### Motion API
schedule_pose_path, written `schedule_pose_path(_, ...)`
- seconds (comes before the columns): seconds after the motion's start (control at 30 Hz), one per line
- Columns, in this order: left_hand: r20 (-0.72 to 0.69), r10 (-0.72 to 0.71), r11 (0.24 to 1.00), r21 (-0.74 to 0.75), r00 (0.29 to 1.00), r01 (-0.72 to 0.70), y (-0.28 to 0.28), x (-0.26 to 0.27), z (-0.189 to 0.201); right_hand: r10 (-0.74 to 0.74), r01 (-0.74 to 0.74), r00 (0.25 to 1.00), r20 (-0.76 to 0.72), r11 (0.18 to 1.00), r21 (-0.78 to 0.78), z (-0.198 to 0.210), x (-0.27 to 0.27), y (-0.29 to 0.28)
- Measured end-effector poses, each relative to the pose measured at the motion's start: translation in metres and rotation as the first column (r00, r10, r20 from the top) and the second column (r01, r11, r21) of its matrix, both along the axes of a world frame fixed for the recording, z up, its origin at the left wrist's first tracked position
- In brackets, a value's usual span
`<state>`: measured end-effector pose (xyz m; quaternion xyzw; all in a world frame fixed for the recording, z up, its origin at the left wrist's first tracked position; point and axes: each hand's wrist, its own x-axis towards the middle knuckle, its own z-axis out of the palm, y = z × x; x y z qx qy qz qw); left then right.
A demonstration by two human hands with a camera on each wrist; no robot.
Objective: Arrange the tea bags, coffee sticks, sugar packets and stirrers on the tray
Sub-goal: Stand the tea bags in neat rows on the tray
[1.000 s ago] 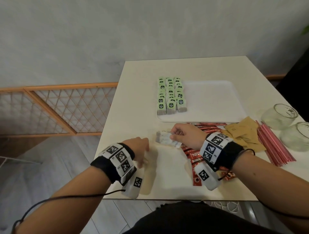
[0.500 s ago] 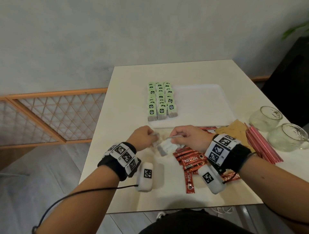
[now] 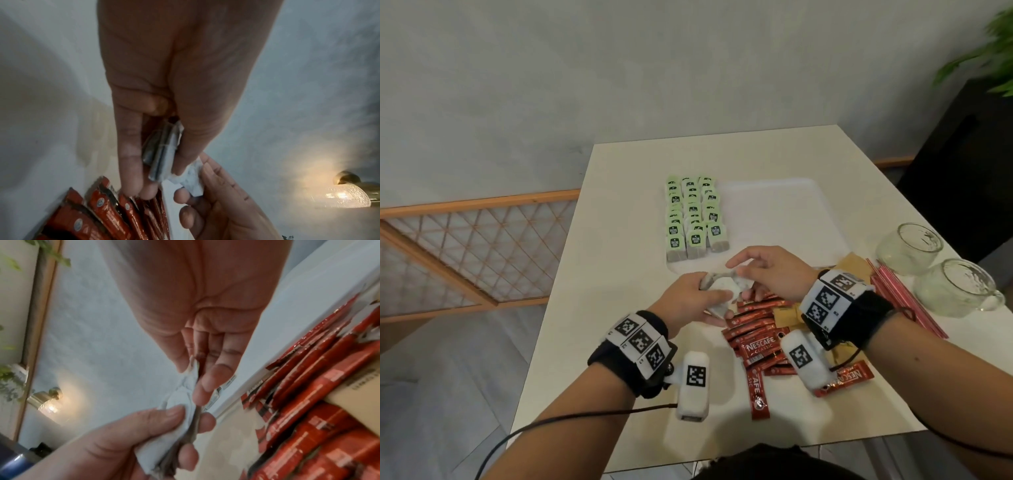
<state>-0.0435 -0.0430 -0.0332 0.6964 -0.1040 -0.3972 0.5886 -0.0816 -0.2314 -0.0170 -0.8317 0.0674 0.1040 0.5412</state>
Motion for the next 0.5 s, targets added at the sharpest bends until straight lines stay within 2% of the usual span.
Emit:
schedule_pose_path(0.17,0.004,0.061,0.998,-0.004,0.998,-0.061,0.002,0.008,-0.001,-0.012,0.012,1.000,0.000,0.997,0.079,0.010,0.003,-0.005)
schedule_pose_path(0.3,0.024,0.148,0.989,-0.004,0.989,-0.148,0.007,0.019,0.000,-0.102,0.101,0.994,0.033,0.995,0.026,0.011,0.019,-0.013)
schedule_pose_path(0.4,-0.023,0.228,0.973,-0.032,0.973,-0.228,0.010,0.028,0.001,-0.090,0.091,0.995,0.029,0.996,-0.008,0.008,0.031,-0.020)
schedule_pose_path(0.5,-0.062,0.297,0.953,-0.037,0.953,-0.300,0.013,0.037,0.003,-0.050,0.048,0.998,-0.033,0.998,-0.038,0.007,0.042,-0.025)
